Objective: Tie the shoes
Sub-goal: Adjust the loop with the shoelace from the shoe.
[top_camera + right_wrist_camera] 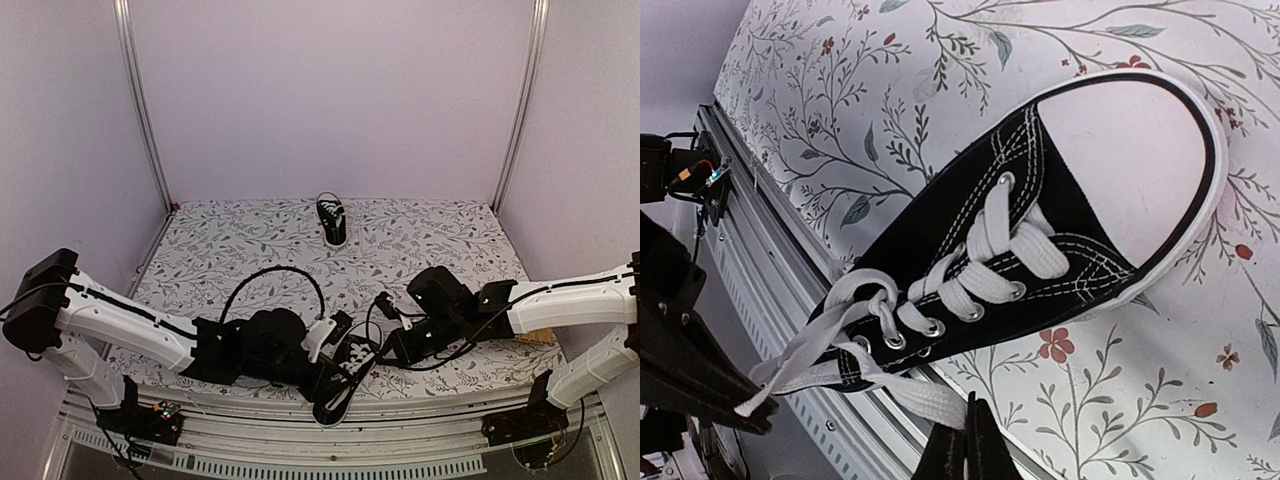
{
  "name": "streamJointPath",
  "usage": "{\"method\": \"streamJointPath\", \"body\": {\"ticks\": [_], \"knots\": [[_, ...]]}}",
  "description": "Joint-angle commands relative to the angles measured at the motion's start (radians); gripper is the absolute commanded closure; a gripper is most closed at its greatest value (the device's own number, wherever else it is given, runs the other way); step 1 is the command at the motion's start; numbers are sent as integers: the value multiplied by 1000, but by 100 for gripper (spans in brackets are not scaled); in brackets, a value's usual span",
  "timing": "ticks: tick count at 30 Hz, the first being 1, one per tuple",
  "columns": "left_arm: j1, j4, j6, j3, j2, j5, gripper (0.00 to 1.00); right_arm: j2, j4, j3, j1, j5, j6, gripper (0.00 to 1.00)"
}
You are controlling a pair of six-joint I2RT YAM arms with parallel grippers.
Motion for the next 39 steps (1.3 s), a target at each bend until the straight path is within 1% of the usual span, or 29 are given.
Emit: {"method": "streamJointPath", "body": {"ticks": [1,6,8,9,12,14,20,22,25,29,31,33,36,39], "knots": [[-67,-22,27,46,43,0,100,-9,-7,6,-9,11,14,98],[-117,-159,27,145,132,-40,98,-4,16,-1,-9,-2,15,98],[-137,-205,33,190,165,-58,95,-1,23,-3,-9,-7,16,98],[-147,-230,36,210,174,-76,91,0,26,-6,-8,-9,17,98],[-163,-318,33,258,179,-165,85,1,35,-12,-9,-12,17,98],[-165,-347,29,258,157,-204,78,-1,44,-17,-9,-22,14,98],[-165,-395,10,226,48,-271,47,6,53,-31,-9,-33,3,98],[-165,-408,7,218,18,-272,40,9,55,-33,-9,-35,2,98],[-166,-415,6,204,-24,-264,35,17,57,-33,-9,-35,-2,98],[-161,-443,1,197,-80,-290,34,20,60,-34,-8,-36,-3,98],[-152,-440,7,195,-103,-282,36,22,61,-34,-9,-36,-4,98],[-148,-428,30,198,-119,-257,42,21,60,-33,-9,-36,-3,98],[-148,-396,77,189,-140,-184,44,18,60,-34,-8,-32,-3,98],[-148,-399,83,168,-162,-184,54,14,61,-34,-9,-30,-4,98]]}}
